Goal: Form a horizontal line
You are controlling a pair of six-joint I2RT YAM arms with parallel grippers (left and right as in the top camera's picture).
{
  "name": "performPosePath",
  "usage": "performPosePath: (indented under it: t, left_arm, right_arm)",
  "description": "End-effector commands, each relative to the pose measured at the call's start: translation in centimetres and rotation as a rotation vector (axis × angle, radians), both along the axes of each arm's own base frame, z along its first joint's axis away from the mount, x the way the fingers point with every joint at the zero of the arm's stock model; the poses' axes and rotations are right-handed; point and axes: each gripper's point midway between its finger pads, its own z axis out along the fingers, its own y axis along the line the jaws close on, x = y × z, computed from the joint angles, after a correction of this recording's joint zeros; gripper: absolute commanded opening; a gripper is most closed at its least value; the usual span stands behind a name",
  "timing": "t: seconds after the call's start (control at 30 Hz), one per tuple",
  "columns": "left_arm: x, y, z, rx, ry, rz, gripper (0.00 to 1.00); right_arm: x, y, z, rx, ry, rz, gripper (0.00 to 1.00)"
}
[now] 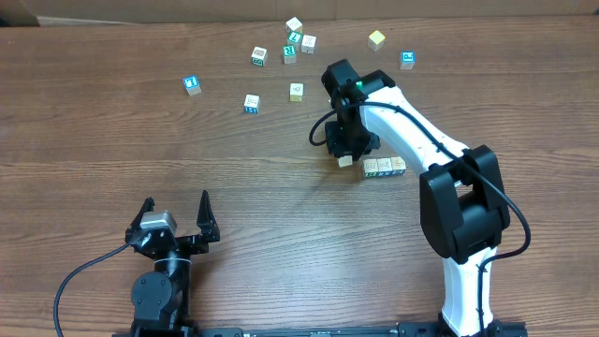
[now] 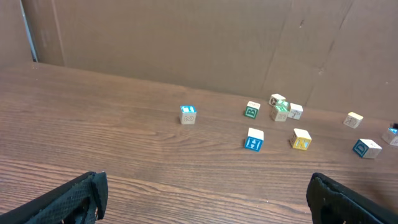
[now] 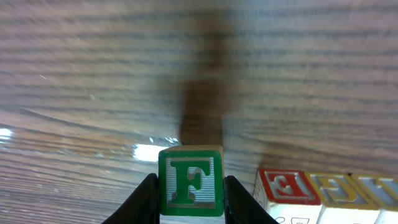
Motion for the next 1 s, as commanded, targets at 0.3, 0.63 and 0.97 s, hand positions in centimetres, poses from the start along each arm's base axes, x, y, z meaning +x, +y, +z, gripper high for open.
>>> performPosePath:
  t: [0.3,0.63,0.97]
  left_arm:
    - [0.0,0.2,0.1,0.022,-0.005,0.006,1.0]
    - [0.0,0.2,0.1,0.022,-0.005,0.006,0.99]
    - [0.0,0.2,0.1,0.022,-0.005,0.006,1.0]
  right_arm:
    - [0.1,0.4,0.6,0.016,-0.021,-0.001,0.48]
    - [1.6,1.1,0.7,0.046,-0.083,-0.001,0.2]
    - [1.1,2.0,0.7,0.103,-0.055,0.004,0.04]
